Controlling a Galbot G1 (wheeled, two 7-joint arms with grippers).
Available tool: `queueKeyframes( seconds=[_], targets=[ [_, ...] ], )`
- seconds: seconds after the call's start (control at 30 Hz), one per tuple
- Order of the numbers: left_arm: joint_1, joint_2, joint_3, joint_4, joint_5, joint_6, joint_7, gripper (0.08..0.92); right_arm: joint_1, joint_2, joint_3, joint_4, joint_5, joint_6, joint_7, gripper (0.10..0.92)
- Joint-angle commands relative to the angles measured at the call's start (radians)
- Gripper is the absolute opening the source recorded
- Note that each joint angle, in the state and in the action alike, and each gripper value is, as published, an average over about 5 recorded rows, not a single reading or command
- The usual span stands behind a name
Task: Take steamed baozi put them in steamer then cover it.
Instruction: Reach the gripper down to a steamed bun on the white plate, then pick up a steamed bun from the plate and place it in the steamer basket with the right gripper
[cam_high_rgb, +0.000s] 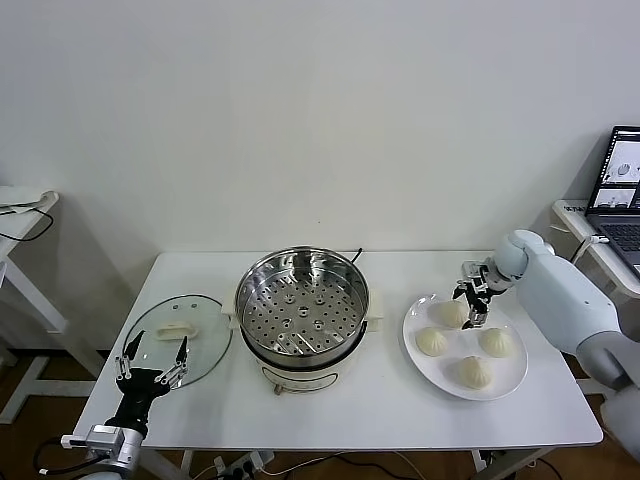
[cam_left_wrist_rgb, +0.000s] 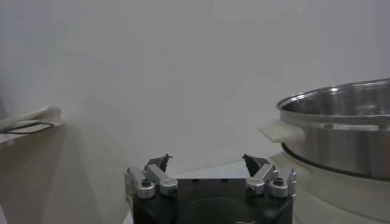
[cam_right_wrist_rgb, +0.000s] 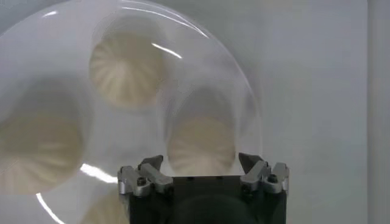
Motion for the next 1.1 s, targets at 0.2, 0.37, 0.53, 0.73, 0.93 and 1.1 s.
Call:
queueKeyframes(
  seconds=[0.2, 0.37, 0.53, 0.73, 0.93, 1.1],
  targets=[
    [-0.002, 0.0, 0.0, 0.006, 0.0, -0.003, 0.001, 0.823, 0.006, 0.021, 0.003, -0.025, -0.024, 0.007, 0.002, 0.686],
    [-0.003, -0.001, 0.0, 0.009, 0.0, -0.003, 0.001, 0.823, 0.005, 0.012, 0.003, -0.01, -0.022, 0.012, 0.001, 0.67],
    [-0.003, 0.0, -0.001, 0.007, 0.0, -0.003, 0.001, 0.823, 0.028, -0.046, -0.036, 0.067, 0.046, 0.014, -0.021, 0.664],
    [0.001, 0.001, 0.0, 0.002, 0.001, -0.002, 0.0, 0.823, 0.146, -0.187, -0.165, 0.276, 0.204, 0.071, -0.088, 0.662],
    [0.009, 0.002, 0.006, -0.012, 0.001, 0.002, -0.003, 0.823, 0.372, -0.276, -0.377, 0.512, 0.345, 0.201, -0.165, 0.662],
    [0.015, 0.009, -0.002, -0.017, 0.001, 0.005, -0.005, 0.823, 0.577, -0.254, -0.561, 0.667, 0.384, 0.284, -0.202, 0.662]
  ],
)
